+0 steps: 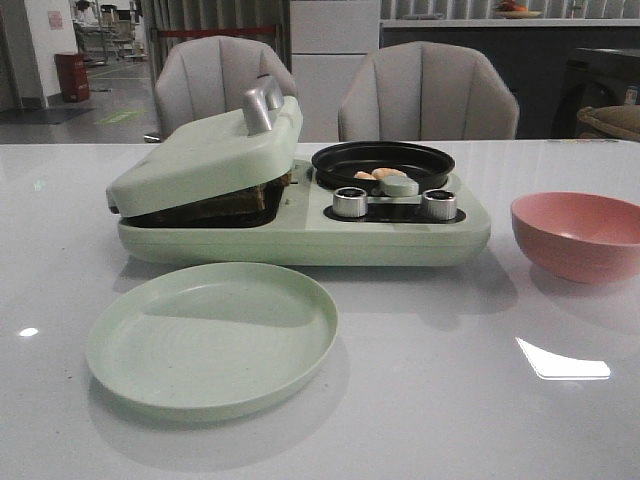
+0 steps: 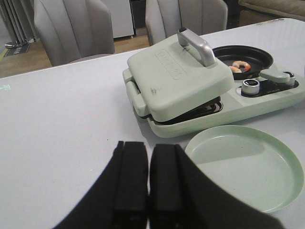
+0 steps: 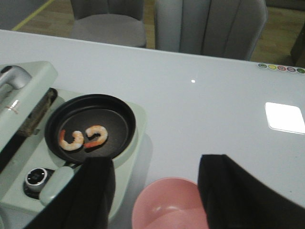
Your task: Make breakfast with bread and shrimp
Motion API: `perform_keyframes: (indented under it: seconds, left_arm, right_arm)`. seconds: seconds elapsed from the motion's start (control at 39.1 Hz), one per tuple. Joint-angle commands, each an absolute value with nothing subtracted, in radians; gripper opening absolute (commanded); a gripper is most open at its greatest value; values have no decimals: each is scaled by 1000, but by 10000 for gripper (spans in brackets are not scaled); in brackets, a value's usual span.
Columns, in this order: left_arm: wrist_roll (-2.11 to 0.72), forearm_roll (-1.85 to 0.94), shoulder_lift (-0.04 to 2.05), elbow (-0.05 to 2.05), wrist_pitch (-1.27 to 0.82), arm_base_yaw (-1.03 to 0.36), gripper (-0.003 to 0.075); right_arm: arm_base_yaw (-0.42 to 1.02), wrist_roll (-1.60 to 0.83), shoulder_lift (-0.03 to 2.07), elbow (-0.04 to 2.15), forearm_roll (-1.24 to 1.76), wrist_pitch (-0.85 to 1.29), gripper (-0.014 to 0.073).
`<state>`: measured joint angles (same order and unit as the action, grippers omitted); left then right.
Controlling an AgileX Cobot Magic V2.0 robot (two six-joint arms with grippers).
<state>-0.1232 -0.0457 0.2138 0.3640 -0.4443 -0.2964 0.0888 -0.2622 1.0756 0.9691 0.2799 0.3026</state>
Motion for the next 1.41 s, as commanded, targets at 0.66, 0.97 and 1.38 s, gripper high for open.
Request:
perform_keyframes:
  seconds: [0.66,0.97,1.38]
  left_arm:
    - [-112,-56,222,391,-361,-301,114]
    - [-112,-56,222,391,-361,-301,114]
    - [-112,-56,222,391,-361,-301,114]
  right_arm:
    - [245,-274,351,353,309,0,495]
    - [245,-274,163,250,309,39,495]
    - [245,-274,163,245,309,39,143]
